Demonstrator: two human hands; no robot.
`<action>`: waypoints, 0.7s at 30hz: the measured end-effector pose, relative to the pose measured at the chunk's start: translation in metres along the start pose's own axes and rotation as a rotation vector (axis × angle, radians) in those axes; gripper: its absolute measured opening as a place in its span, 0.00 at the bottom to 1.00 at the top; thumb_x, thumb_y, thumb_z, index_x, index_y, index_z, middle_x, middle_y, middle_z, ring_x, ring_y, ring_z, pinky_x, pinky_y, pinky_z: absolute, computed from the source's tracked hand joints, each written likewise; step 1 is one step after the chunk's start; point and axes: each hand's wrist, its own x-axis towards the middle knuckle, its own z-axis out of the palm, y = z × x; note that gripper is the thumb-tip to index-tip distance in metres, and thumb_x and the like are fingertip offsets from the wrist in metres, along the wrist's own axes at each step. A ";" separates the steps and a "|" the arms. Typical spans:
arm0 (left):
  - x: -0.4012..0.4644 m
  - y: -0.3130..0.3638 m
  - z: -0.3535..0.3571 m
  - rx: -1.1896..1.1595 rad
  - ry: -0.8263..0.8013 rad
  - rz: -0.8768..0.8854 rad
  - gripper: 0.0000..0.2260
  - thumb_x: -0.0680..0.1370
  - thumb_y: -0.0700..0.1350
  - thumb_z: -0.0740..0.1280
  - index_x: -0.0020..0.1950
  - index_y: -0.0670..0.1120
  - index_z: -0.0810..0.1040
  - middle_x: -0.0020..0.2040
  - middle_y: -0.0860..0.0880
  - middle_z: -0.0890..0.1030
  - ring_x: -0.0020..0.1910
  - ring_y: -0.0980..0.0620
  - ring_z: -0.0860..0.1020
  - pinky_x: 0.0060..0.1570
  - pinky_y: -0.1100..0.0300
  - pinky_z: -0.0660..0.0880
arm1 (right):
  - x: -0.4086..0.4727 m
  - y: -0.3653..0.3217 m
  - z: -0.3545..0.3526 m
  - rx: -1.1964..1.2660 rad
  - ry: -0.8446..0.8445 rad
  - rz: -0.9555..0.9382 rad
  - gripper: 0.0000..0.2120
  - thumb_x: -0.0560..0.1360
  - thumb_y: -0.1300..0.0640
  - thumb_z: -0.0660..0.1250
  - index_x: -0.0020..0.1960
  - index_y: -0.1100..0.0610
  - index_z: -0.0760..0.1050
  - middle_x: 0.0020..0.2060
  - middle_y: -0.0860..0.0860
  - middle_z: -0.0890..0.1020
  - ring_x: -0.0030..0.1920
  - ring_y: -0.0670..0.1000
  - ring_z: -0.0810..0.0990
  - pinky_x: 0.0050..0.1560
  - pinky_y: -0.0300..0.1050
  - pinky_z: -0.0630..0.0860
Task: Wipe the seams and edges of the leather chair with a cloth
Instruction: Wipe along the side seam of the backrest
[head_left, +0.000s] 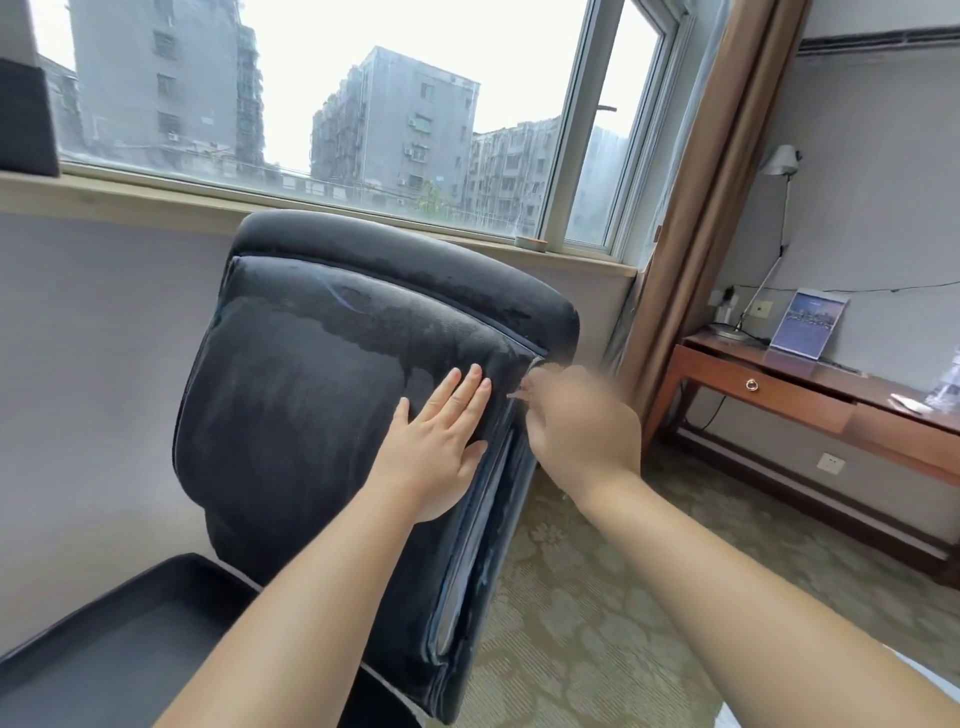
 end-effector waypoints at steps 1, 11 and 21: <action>0.000 0.000 -0.001 -0.002 -0.005 -0.001 0.27 0.84 0.55 0.46 0.77 0.54 0.34 0.73 0.60 0.30 0.73 0.59 0.30 0.76 0.44 0.43 | 0.007 0.001 -0.003 0.020 0.017 0.005 0.11 0.66 0.58 0.73 0.48 0.55 0.81 0.35 0.54 0.80 0.30 0.55 0.79 0.24 0.41 0.72; -0.001 -0.002 0.005 0.024 -0.015 0.001 0.28 0.83 0.57 0.46 0.77 0.53 0.34 0.73 0.59 0.30 0.73 0.59 0.30 0.76 0.44 0.45 | -0.023 -0.007 0.015 -0.048 -0.108 -0.200 0.05 0.66 0.56 0.73 0.41 0.54 0.80 0.31 0.53 0.76 0.25 0.53 0.75 0.20 0.39 0.67; -0.003 -0.008 -0.002 0.073 -0.071 0.046 0.32 0.81 0.62 0.47 0.77 0.51 0.33 0.72 0.58 0.28 0.72 0.59 0.30 0.76 0.44 0.49 | 0.013 0.006 -0.004 0.005 -0.072 -0.076 0.08 0.68 0.60 0.71 0.47 0.56 0.81 0.37 0.56 0.77 0.31 0.58 0.78 0.26 0.41 0.68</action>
